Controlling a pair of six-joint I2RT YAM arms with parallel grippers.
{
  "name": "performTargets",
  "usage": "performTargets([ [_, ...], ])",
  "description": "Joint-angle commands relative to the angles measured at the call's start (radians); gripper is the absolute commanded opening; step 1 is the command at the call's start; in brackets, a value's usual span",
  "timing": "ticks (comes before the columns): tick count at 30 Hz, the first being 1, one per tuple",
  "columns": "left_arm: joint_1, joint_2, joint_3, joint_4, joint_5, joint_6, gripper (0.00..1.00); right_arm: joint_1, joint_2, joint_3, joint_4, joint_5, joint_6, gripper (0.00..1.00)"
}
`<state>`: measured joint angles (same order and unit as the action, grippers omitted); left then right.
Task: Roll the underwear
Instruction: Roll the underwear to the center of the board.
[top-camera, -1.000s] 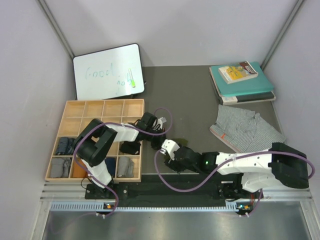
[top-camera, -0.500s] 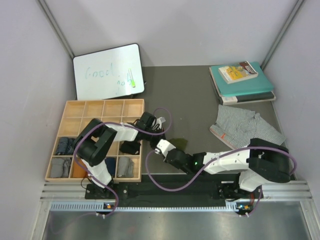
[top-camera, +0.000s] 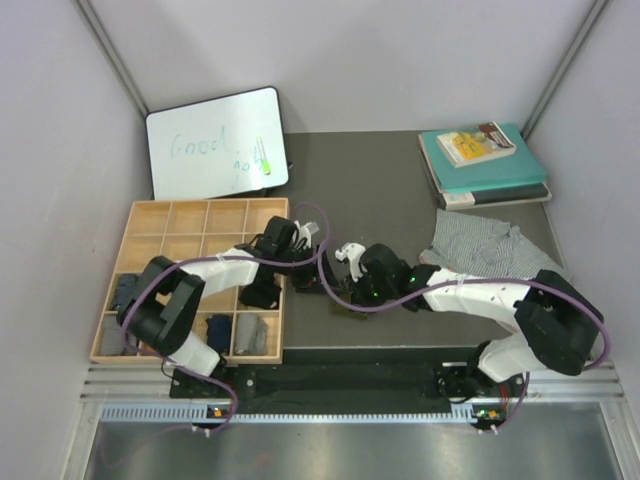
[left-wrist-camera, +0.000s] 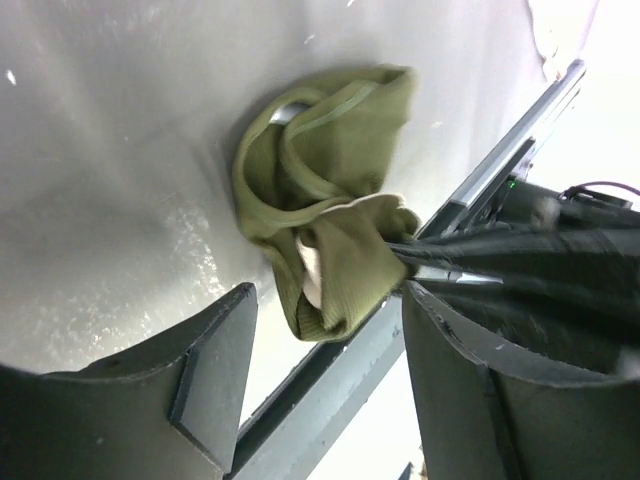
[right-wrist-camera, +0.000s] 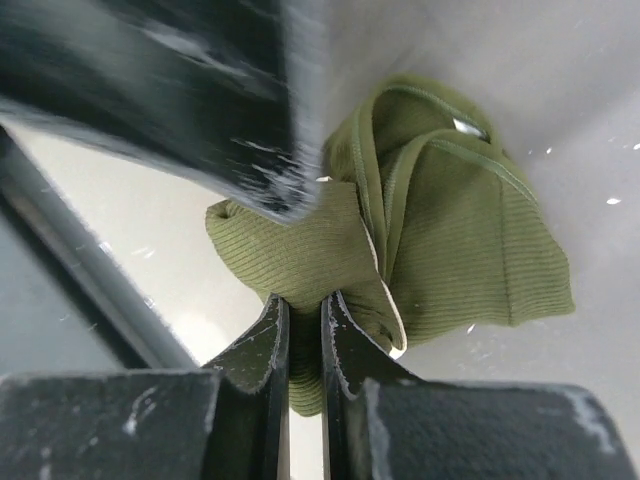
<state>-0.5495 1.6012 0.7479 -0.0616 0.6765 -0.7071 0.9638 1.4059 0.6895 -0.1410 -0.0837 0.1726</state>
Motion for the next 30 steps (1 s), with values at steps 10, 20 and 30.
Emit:
performTargets([
  [10, -0.032, -0.190, -0.139, 0.302, -0.022, 0.073, 0.66, -0.301, 0.209, 0.174, -0.153, -0.573, 0.013, 0.00],
  [20, -0.081, -0.064, -0.114, 0.428, -0.017, 0.086, 0.63, -0.448, 0.353, 0.277, -0.250, -0.673, -0.038, 0.00],
  [30, -0.116, 0.071, -0.091, 0.572, -0.035, 0.029, 0.54, -0.493, 0.438, 0.311, -0.256, -0.682, -0.041, 0.00],
])
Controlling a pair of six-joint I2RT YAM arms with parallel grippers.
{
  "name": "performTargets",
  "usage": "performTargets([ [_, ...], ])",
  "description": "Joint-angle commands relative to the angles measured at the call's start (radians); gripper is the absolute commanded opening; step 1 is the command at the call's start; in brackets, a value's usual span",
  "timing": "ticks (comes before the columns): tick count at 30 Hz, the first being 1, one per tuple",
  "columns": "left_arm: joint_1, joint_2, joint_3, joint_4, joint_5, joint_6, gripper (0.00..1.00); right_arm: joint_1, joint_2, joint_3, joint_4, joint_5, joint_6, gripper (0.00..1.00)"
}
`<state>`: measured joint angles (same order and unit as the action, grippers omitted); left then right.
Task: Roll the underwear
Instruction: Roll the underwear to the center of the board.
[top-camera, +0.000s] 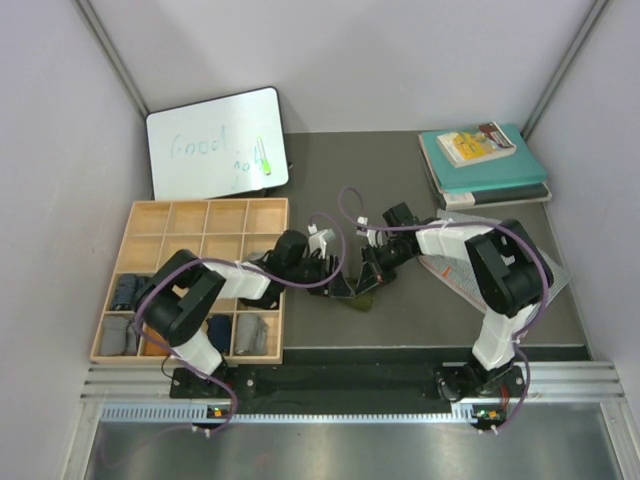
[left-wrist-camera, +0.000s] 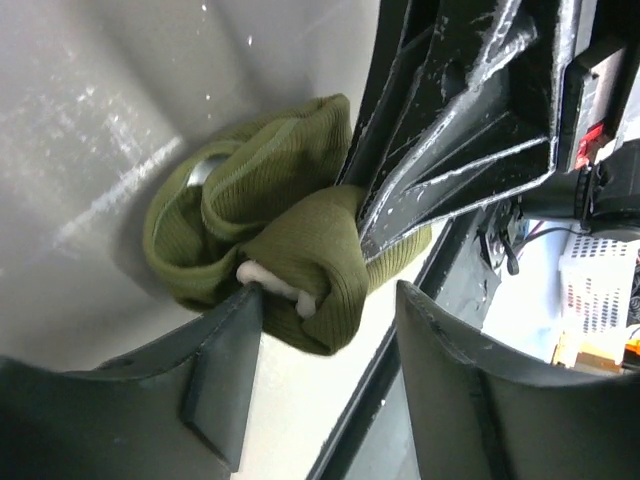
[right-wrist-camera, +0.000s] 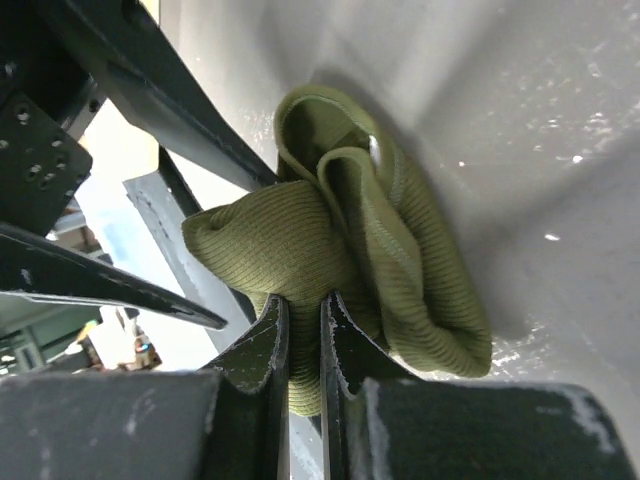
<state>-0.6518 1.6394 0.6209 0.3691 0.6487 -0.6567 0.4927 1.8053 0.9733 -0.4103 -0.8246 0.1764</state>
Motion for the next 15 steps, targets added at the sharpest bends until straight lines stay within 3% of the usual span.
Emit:
performTargets([
  [1, -0.017, 0.057, 0.039, 0.148, -0.011, -0.036, 0.50, -0.022, 0.039, 0.028, 0.013, 0.053, -0.043, 0.00],
  [7, -0.017, 0.129, 0.051, 0.160, -0.038, -0.073, 0.17, -0.034, 0.031, 0.045, 0.007, 0.039, -0.032, 0.02],
  [10, -0.017, 0.166, 0.089, 0.062, -0.064, -0.060, 0.02, -0.046, 0.011, 0.048, 0.016, 0.038, -0.008, 0.14],
  [11, -0.017, 0.177, 0.120, 0.029, -0.073, -0.054, 0.00, -0.054, 0.002, 0.048, 0.018, 0.033, 0.000, 0.24],
  [15, -0.017, 0.224, 0.172, -0.129, -0.084, -0.014, 0.00, -0.085, -0.047, 0.067, 0.015, 0.002, 0.005, 0.41],
])
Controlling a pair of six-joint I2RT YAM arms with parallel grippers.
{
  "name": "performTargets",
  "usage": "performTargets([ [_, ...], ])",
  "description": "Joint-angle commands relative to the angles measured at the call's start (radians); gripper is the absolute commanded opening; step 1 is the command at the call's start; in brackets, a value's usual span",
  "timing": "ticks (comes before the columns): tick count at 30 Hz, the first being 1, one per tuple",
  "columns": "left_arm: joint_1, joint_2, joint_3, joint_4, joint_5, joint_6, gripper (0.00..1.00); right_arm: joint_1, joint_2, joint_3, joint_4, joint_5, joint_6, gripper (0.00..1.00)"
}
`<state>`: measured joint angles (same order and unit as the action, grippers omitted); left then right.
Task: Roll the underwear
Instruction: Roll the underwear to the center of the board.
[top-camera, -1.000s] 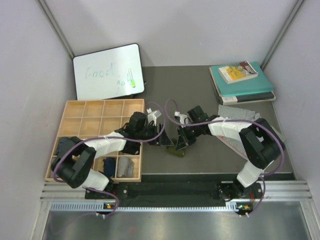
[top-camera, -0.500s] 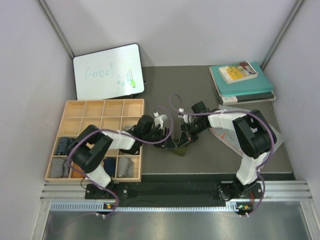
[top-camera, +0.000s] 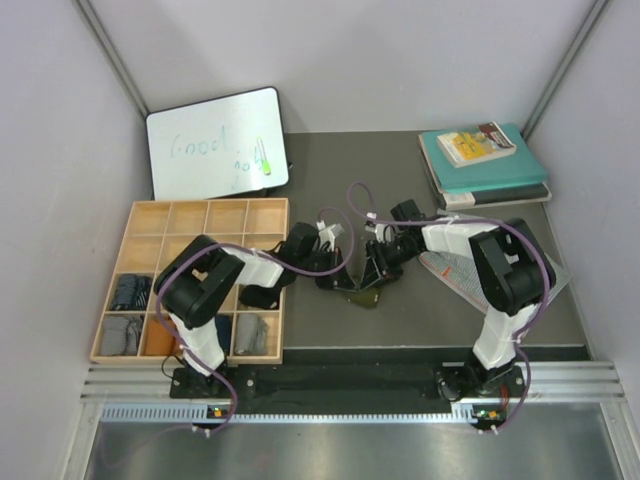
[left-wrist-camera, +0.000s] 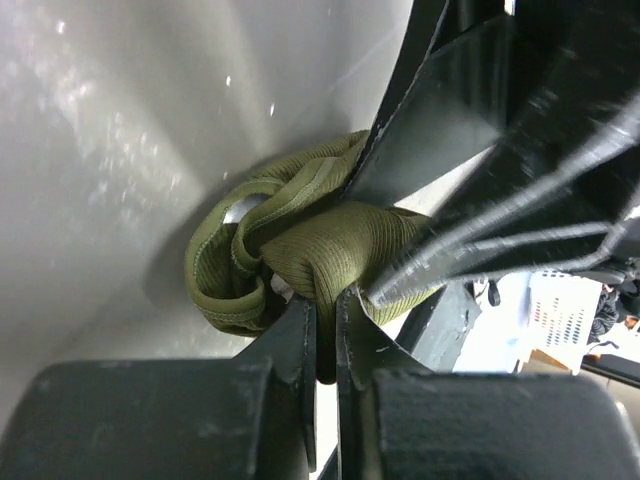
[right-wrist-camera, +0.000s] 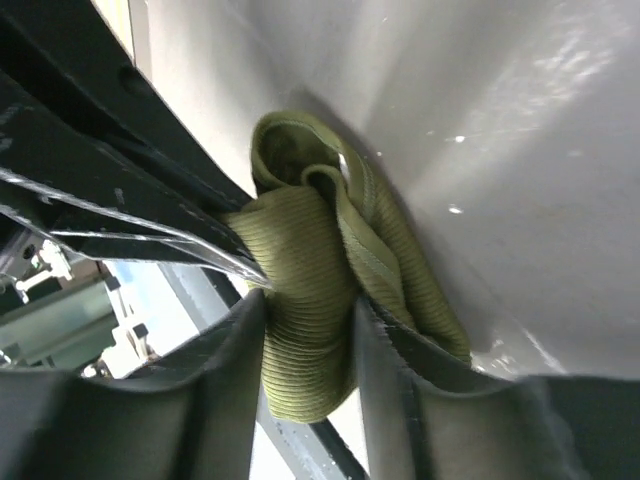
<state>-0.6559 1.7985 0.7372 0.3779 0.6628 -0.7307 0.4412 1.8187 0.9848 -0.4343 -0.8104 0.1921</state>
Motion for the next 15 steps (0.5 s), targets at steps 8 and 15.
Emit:
performTargets([
  [8, -0.013, 0.090, 0.129, -0.293, -0.120, 0.106, 0.00, -0.127, -0.113, 0.057, 0.043, 0.016, -0.033, 0.61],
  [15, -0.013, 0.110, 0.171, -0.366, -0.131, 0.129, 0.00, -0.154, -0.068, 0.028, 0.009, 0.074, -0.060, 0.64],
])
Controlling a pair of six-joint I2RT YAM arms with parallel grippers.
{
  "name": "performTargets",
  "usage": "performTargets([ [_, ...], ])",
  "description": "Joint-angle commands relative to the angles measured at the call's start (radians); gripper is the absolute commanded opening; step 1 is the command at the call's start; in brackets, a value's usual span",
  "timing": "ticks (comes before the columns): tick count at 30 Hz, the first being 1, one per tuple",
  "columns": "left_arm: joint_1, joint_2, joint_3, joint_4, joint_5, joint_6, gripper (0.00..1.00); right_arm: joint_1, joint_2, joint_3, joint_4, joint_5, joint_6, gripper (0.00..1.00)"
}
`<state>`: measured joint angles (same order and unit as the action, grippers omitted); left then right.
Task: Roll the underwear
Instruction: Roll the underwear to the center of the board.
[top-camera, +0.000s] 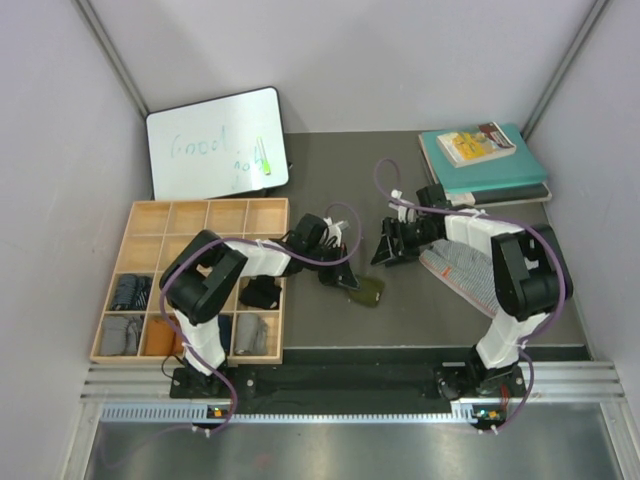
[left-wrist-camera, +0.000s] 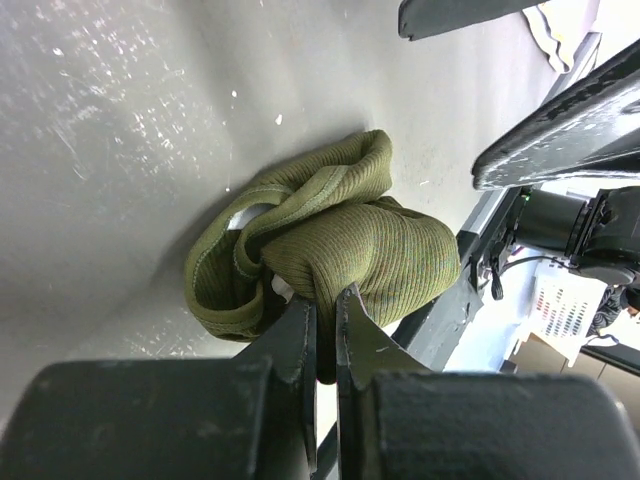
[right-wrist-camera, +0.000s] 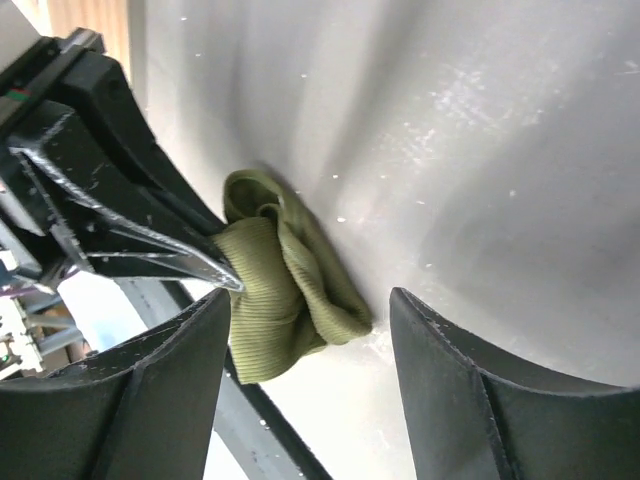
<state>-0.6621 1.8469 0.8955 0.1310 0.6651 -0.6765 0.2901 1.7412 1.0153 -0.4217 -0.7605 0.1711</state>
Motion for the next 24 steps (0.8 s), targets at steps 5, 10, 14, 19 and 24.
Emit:
performTargets([
  [5, -0.007, 0.071, 0.039, -0.155, -0.142, 0.078, 0.00, -0.002, 0.038, -0.067, 0.030, 0.000, -0.001, 0.66],
  [10, -0.007, 0.069, 0.046, -0.174, -0.144, 0.081, 0.00, 0.029, 0.027, -0.121, 0.089, -0.053, 0.027, 0.67],
  [14, -0.007, 0.064, 0.043, -0.177, -0.147, 0.081, 0.00, 0.078, 0.014, -0.149, 0.148, -0.083, 0.056, 0.67],
  [19, -0.005, 0.064, 0.040, -0.176, -0.153, 0.075, 0.00, 0.115, -0.005, -0.147, 0.155, -0.080, 0.058, 0.62],
  [24, -0.005, 0.058, 0.034, -0.149, -0.153, 0.054, 0.00, 0.136, -0.022, -0.142, 0.118, -0.068, 0.033, 0.20],
])
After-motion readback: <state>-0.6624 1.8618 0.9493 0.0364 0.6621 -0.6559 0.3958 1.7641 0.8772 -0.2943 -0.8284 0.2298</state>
